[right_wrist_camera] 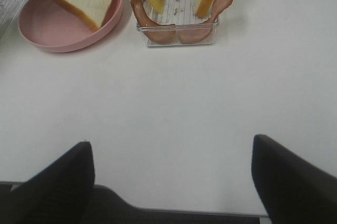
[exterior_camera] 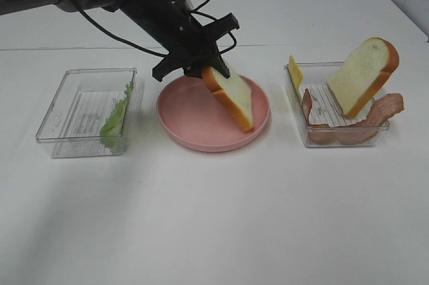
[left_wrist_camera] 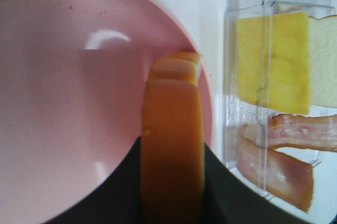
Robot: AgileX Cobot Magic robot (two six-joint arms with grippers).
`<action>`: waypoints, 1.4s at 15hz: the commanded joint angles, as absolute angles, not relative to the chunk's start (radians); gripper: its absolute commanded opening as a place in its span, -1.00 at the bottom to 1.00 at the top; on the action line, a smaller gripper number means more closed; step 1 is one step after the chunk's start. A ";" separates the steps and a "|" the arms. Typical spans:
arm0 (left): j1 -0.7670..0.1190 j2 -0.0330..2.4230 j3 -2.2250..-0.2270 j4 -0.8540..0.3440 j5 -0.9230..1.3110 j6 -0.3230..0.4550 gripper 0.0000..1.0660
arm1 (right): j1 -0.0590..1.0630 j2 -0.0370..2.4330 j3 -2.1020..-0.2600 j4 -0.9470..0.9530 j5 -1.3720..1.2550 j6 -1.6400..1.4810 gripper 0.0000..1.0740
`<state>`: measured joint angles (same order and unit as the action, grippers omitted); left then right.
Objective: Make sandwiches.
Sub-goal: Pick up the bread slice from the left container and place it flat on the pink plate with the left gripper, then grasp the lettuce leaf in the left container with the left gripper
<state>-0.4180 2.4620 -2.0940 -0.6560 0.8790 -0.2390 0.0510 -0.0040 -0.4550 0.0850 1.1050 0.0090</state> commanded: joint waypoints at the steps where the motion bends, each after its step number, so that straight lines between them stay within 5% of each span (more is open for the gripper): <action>1: -0.420 2.470 -2.091 -0.632 0.917 -0.268 -0.46 | 0.045 -0.035 -0.450 0.088 1.098 0.007 0.49; 2: -0.420 2.469 -2.091 -0.630 0.922 -0.269 -0.36 | 0.045 -0.035 -0.450 0.088 1.098 0.007 0.49; 6: -0.419 2.467 -2.111 -0.569 0.929 -0.253 0.87 | 0.045 -0.035 -0.450 0.088 1.098 0.007 0.49; 9: -0.419 2.467 -2.212 -0.511 1.003 -0.248 0.90 | 0.045 -0.035 -0.450 0.088 1.098 0.007 0.49; 14: -0.419 2.467 -2.442 -0.215 1.290 -0.330 0.89 | 0.045 -0.035 -0.450 0.088 1.098 0.007 0.49; 21: -0.403 2.228 -2.391 -0.064 1.319 -0.236 0.88 | 0.045 -0.035 -0.450 0.088 1.098 0.007 0.49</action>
<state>-0.4070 2.2390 -2.4010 -0.0870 1.2110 -0.2430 0.0510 -0.0040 -0.4550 0.0850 1.1050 0.0090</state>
